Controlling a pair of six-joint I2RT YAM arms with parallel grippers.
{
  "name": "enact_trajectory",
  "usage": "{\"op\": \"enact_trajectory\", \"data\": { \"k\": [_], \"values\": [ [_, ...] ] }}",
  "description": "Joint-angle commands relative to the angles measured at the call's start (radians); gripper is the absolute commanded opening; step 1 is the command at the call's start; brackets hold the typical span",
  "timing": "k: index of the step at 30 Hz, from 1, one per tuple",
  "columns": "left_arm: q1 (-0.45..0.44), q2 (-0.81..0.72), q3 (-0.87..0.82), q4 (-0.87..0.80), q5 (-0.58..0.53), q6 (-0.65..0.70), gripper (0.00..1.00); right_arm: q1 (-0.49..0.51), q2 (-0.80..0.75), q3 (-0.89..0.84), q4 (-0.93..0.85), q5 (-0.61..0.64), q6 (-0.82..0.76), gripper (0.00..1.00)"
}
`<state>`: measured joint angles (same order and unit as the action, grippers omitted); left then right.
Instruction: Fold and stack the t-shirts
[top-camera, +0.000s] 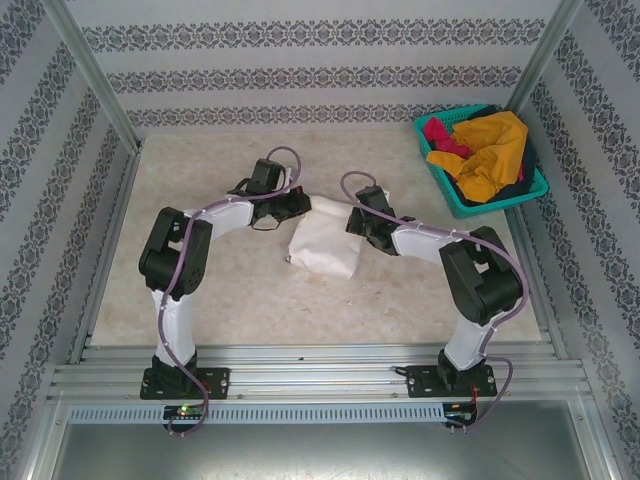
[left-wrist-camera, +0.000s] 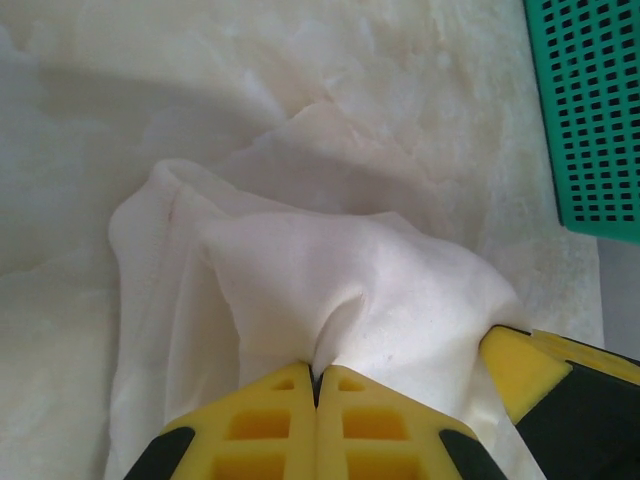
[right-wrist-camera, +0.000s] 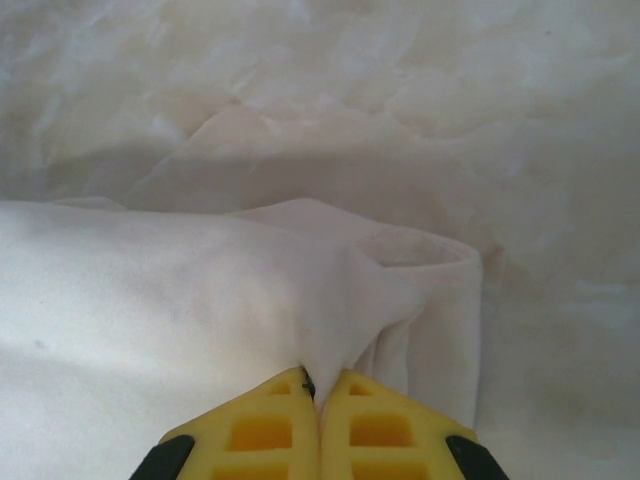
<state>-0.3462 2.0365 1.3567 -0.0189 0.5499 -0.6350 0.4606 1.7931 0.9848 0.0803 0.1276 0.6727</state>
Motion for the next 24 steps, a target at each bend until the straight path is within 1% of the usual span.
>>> {"op": "enact_trajectory", "data": {
  "k": [1, 3, 4, 7, 10, 11, 13, 16, 17, 20, 21, 22, 24],
  "values": [
    [0.000, 0.054, 0.027, -0.037, 0.007, 0.026, 0.05, -0.007, 0.051, 0.042, -0.023, 0.051, 0.051, 0.00],
    [0.002, 0.079, 0.045, -0.062, 0.018, 0.031, 0.21, -0.011, 0.077, 0.079, -0.081, 0.048, 0.070, 0.01],
    [0.001, 0.078, 0.038, -0.049, 0.015, 0.026, 0.30, -0.012, 0.088, 0.091, -0.092, 0.035, 0.074, 0.03],
    [0.009, 0.035, -0.016, 0.009, -0.012, 0.009, 0.43, -0.012, 0.110, 0.101, -0.092, -0.006, 0.101, 0.06],
    [0.023, -0.059, -0.067, 0.016, -0.082, 0.026, 0.60, -0.001, 0.124, 0.097, -0.056, -0.043, 0.138, 0.08],
    [0.025, -0.094, -0.071, -0.017, -0.115, 0.047, 0.67, 0.001, 0.122, 0.087, -0.024, -0.065, 0.152, 0.12],
    [0.024, -0.148, -0.063, -0.087, -0.173, 0.093, 0.78, 0.001, 0.098, 0.068, 0.043, -0.105, 0.160, 0.25],
    [0.008, -0.209, -0.051, -0.162, -0.248, 0.131, 0.99, -0.005, 0.034, 0.049, 0.060, -0.104, 0.127, 0.46],
    [-0.009, -0.222, -0.038, -0.193, -0.289, 0.148, 1.00, -0.012, 0.008, 0.036, 0.063, -0.102, 0.116, 0.52],
    [-0.084, -0.224, 0.021, -0.289, -0.397, 0.186, 1.00, -0.050, -0.072, -0.023, 0.056, -0.077, 0.106, 0.69],
    [-0.111, -0.214, 0.048, -0.316, -0.427, 0.198, 1.00, -0.068, -0.099, -0.045, 0.051, -0.066, 0.112, 0.72],
    [-0.145, -0.199, 0.082, -0.352, -0.461, 0.210, 1.00, -0.090, -0.132, -0.076, 0.047, -0.055, 0.117, 0.76],
    [-0.207, -0.156, 0.154, -0.414, -0.519, 0.231, 1.00, -0.137, -0.197, -0.138, 0.043, -0.040, 0.117, 0.80]
  ]
}}
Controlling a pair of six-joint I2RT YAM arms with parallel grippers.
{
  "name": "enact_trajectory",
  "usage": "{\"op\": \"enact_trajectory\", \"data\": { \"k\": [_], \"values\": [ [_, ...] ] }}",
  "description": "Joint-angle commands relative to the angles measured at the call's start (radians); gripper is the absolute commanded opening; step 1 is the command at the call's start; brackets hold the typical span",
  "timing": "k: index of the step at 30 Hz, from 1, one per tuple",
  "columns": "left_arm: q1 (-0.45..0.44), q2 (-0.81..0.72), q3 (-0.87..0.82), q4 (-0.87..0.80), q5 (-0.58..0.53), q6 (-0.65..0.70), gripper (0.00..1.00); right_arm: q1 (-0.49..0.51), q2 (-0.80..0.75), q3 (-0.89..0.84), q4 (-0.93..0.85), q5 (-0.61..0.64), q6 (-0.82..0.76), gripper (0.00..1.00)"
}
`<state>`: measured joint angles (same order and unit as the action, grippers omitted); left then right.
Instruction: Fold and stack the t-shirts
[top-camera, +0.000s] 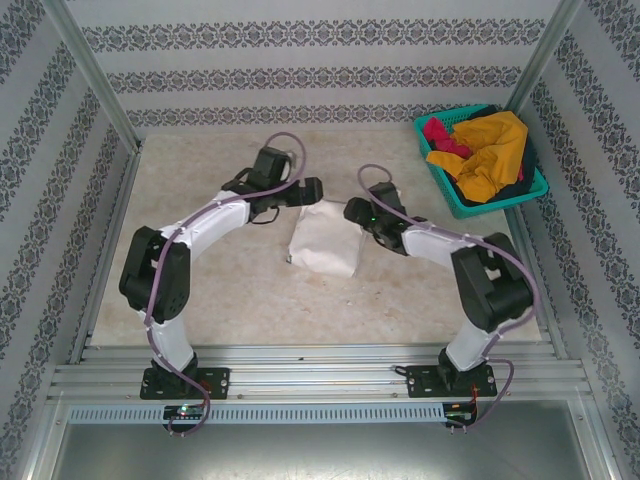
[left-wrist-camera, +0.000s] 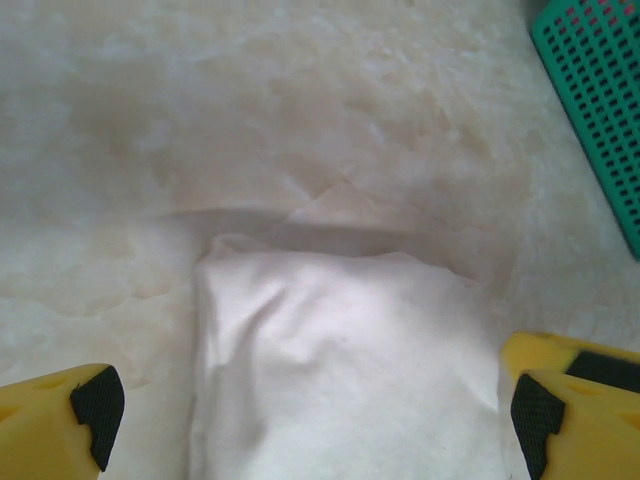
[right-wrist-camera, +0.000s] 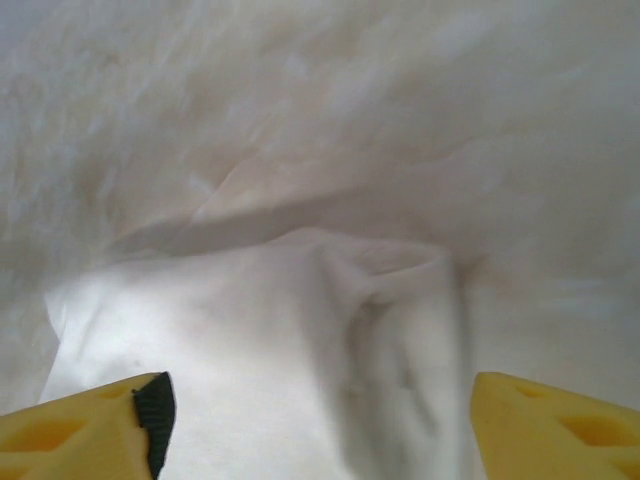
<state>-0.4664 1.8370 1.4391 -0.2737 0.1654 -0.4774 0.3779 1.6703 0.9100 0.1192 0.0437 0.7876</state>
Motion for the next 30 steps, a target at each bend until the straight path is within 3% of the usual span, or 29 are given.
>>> {"op": "enact_trajectory", "data": {
  "k": [1, 6, 11, 18, 22, 26, 30],
  "values": [
    [-0.121, 0.074, 0.114, -0.193, -0.166, 0.082, 1.00, -0.081, -0.113, -0.098, -0.003, 0.059, 0.002, 0.83],
    [-0.265, 0.252, 0.355, -0.395, -0.335, 0.102, 1.00, -0.198, -0.329, -0.244, -0.053, 0.096, -0.070, 0.89],
    [-0.351, 0.422, 0.521, -0.490, -0.372, 0.079, 0.92, -0.262, -0.547, -0.356, -0.131, 0.141, -0.143, 0.89],
    [-0.391, 0.578, 0.652, -0.568, -0.378, 0.059, 0.64, -0.301, -0.709, -0.442, -0.189, 0.128, -0.186, 0.88],
    [-0.390, 0.621, 0.671, -0.606, -0.390, 0.055, 0.41, -0.305, -0.723, -0.459, -0.185, 0.115, -0.179, 0.87],
    [-0.373, 0.591, 0.617, -0.613, -0.427, 0.057, 0.13, -0.304, -0.715, -0.461, -0.170, 0.091, -0.172, 0.86],
    [-0.334, 0.509, 0.481, -0.556, -0.441, 0.076, 0.03, -0.283, -0.675, -0.454, -0.108, 0.018, -0.179, 0.85]
  ]
}}
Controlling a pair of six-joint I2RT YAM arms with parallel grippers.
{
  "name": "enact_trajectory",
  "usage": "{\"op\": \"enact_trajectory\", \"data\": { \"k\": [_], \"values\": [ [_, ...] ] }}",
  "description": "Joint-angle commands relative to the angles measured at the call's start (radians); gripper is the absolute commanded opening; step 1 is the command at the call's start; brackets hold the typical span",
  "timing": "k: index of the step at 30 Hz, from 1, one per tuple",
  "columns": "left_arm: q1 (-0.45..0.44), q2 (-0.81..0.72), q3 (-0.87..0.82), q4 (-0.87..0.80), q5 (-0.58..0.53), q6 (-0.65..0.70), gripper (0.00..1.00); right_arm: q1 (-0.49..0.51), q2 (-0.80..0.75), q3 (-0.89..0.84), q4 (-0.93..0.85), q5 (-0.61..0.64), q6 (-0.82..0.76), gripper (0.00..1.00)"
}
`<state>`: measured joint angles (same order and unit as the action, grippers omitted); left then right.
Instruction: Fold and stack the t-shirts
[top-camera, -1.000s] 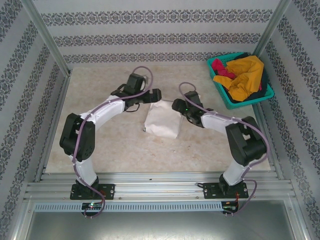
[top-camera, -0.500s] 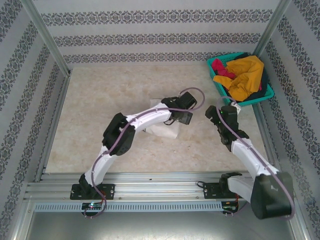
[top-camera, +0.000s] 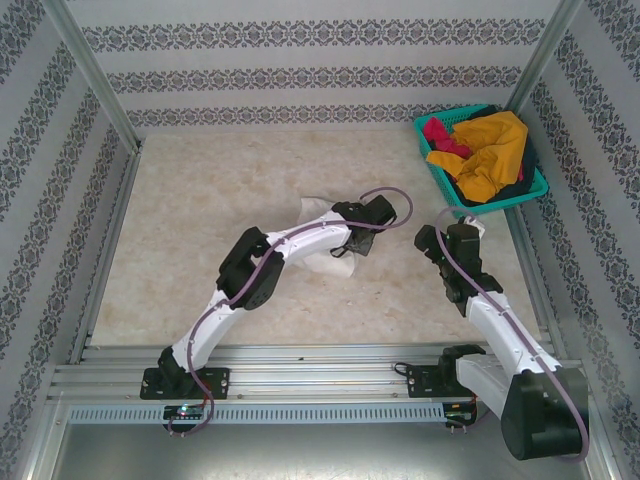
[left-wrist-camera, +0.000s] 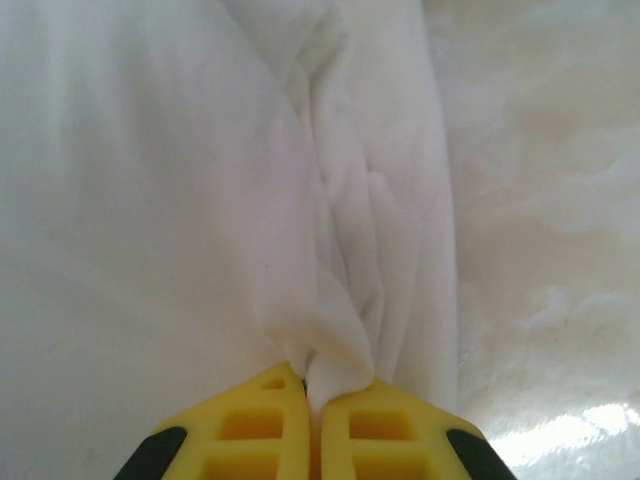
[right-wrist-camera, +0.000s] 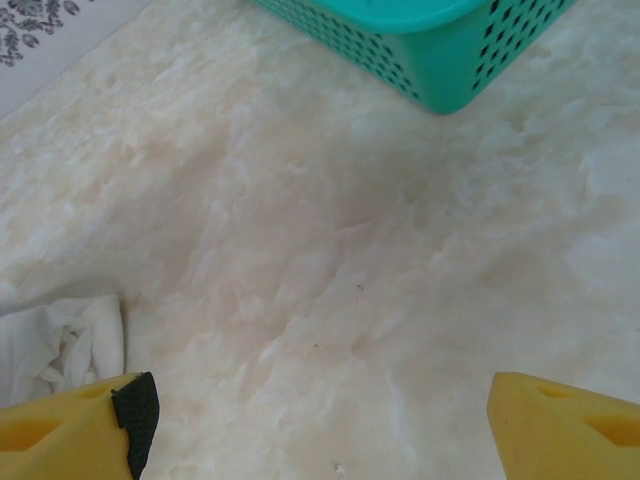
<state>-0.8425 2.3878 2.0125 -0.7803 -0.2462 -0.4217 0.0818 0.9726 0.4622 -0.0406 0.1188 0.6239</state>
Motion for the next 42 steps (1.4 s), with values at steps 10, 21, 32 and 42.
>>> {"op": "enact_trajectory", "data": {
  "k": [10, 21, 32, 42],
  "values": [
    [0.330, -0.263, -0.484, 0.115, -0.033, 0.210, 0.00, 0.320, 0.284, 0.160, 0.196, -0.087, -0.142, 0.86],
    [0.721, -0.343, -0.664, 0.220, -0.078, 0.549, 0.00, 0.523, 0.541, 0.362, 0.256, -0.134, -0.171, 0.87],
    [0.961, -0.357, -0.654, 0.238, -0.132, 0.647, 0.00, 0.561, 0.559, 0.385, 0.229, -0.117, -0.172, 0.88],
    [0.907, -0.513, -0.733, 0.327, 0.019, 0.568, 0.58, 0.546, 0.517, 0.389, 0.204, -0.062, -0.221, 0.91]
  ]
}}
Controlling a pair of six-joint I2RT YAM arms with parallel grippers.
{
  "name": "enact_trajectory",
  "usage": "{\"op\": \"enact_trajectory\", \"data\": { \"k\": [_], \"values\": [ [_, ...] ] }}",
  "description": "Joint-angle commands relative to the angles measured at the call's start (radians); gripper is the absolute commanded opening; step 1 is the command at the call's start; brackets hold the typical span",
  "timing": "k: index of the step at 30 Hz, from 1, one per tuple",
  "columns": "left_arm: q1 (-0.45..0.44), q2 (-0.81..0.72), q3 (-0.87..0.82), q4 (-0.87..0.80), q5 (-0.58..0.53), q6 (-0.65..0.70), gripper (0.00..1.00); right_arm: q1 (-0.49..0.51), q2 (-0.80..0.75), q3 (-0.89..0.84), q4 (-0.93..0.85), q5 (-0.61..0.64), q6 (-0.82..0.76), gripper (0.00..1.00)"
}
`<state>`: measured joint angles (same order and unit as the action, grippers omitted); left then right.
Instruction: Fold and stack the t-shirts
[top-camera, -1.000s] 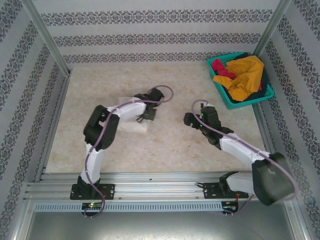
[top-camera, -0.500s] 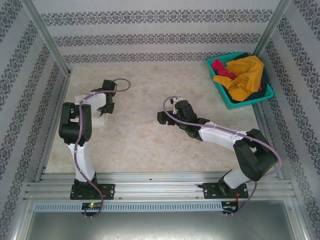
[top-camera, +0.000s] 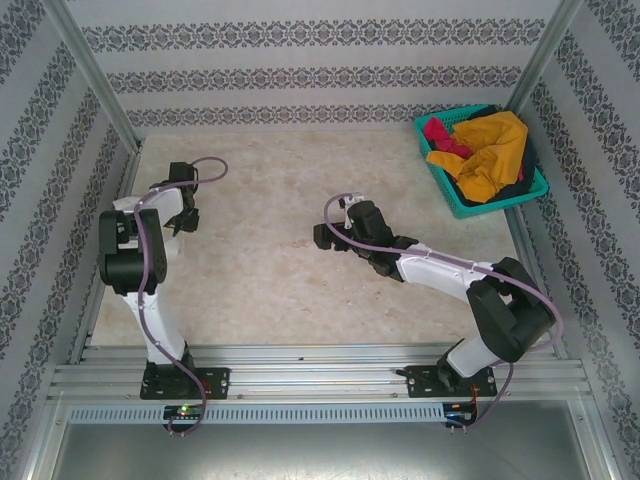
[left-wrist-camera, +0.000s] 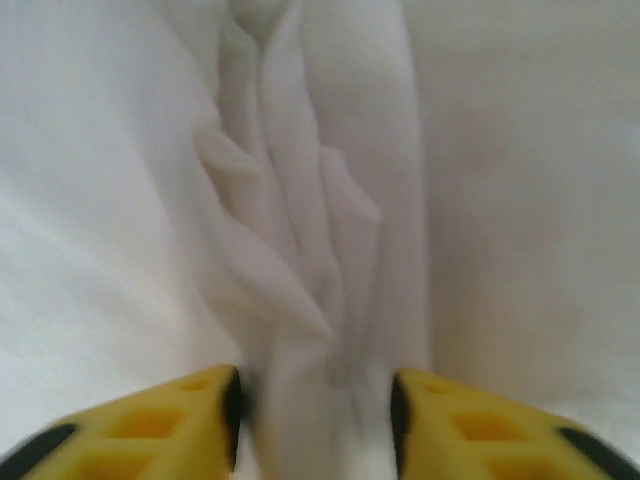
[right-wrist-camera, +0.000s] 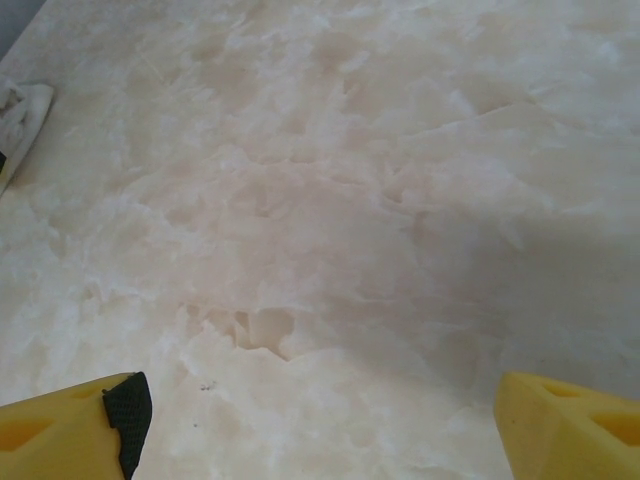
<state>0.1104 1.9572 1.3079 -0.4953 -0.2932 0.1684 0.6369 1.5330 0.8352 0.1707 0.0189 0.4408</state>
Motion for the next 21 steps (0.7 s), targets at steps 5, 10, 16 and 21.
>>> {"op": "enact_trajectory", "data": {
  "k": [5, 10, 16, 21],
  "values": [
    [-0.118, -0.260, -0.156, 0.162, 0.130, -0.088, 0.98, -0.074, -0.115, -0.041, 0.004, 0.086, -0.098, 0.98],
    [-0.138, -0.471, -0.386, 0.403, 0.308, -0.161, 1.00, -0.184, -0.240, -0.173, 0.090, 0.174, -0.188, 0.98],
    [-0.129, -0.628, -0.659, 0.682, 0.266, -0.166, 1.00, -0.308, -0.361, -0.344, 0.253, 0.313, -0.373, 0.98],
    [-0.118, -0.674, -0.823, 0.898, 0.267, -0.177, 1.00, -0.374, -0.382, -0.378, 0.312, 0.329, -0.504, 0.98]
  ]
}}
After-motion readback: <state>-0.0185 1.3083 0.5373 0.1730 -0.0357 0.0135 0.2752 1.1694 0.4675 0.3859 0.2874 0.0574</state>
